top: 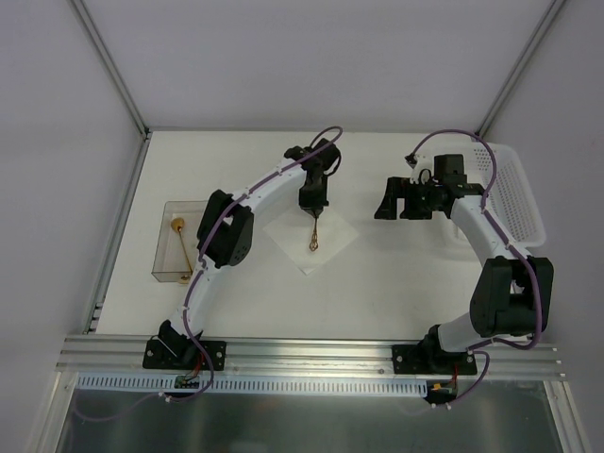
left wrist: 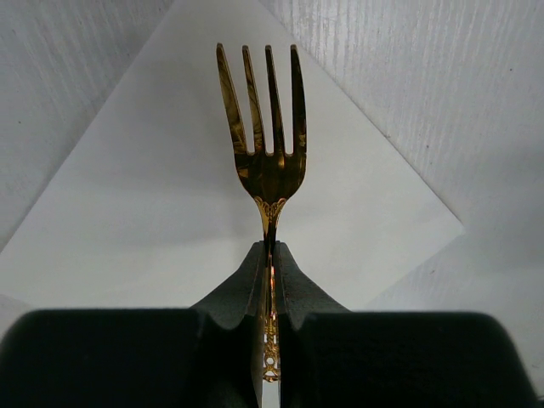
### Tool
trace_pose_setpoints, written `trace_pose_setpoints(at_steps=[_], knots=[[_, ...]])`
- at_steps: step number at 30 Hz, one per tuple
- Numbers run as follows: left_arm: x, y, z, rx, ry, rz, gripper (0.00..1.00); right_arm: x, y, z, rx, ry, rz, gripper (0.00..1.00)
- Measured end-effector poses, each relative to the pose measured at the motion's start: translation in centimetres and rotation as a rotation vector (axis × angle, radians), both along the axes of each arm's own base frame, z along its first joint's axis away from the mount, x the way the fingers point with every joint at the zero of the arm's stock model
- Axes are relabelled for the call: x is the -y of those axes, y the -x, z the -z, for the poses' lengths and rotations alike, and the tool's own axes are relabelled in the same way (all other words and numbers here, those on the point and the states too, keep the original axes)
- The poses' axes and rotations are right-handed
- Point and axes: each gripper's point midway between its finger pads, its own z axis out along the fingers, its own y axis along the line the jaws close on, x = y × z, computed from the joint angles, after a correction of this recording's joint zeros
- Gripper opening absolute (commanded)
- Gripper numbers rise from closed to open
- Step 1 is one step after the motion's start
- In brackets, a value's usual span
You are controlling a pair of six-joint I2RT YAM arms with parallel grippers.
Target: Place the utensils on the paper napkin and roll it up
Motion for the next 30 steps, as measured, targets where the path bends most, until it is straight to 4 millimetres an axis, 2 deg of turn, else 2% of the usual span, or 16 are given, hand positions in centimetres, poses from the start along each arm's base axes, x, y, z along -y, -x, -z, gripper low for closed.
trace_pose_setpoints(at_steps=[14,30], knots=[[-0.5,-0.2,0.4,0.006,-0.029,-0.025,0.00,0.0,0.5,0.2,-0.010,-0.004,0.000,0.99],[-0.7,0.4,2.9,-0.053,-0.055,-0.078,0.02,0.0,0.5,0.2,-0.014,-0.007,0.006,0.99]])
